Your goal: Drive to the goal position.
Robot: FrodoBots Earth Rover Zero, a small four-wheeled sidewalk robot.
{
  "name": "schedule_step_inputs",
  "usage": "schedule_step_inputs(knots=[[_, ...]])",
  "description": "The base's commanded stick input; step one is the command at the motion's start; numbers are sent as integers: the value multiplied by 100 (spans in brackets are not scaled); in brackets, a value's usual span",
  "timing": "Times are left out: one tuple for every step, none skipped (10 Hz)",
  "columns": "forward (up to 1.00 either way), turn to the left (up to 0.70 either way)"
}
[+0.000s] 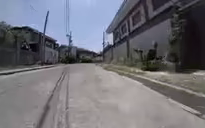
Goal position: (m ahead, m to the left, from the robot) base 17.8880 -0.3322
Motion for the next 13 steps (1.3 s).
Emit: schedule_step_inputs(knots=[[100,2],[100,2],[100,2],[100,2],[100,2],[100,2],[100,2],[100,2],[100,2],[100,2],[100,2],[100,18],[100,42]])
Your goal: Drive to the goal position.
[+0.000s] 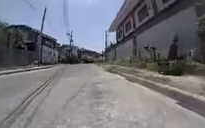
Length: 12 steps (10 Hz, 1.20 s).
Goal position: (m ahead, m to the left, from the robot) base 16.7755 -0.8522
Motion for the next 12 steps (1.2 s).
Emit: schedule_step_inputs(knots=[[100,33],[100,24],[100,16],[100,7],[100,2],[100,2],[100,2],[100,2],[100,2],[100,2],[100,2],[100,2]])
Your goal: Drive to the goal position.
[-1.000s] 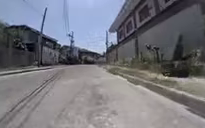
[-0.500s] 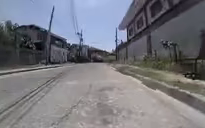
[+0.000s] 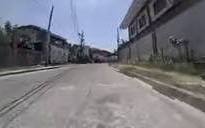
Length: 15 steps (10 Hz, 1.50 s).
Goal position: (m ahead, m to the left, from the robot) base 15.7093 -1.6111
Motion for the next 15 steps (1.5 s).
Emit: schedule_step_inputs(knots=[[100,2],[100,2],[100,2],[100,2],[100,2],[100,2],[100,2],[100,2],[100,2],[100,2],[100,2],[100,2],[100,2],[100,2],[100,2]])
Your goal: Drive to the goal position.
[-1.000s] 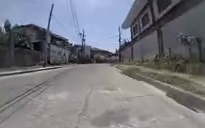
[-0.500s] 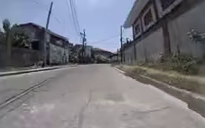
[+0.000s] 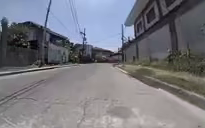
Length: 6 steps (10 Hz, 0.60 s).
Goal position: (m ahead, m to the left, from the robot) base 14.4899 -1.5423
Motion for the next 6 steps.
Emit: schedule_step_inputs(knots=[[100,2],[100,2],[100,2],[100,2],[100,2],[100,2]])
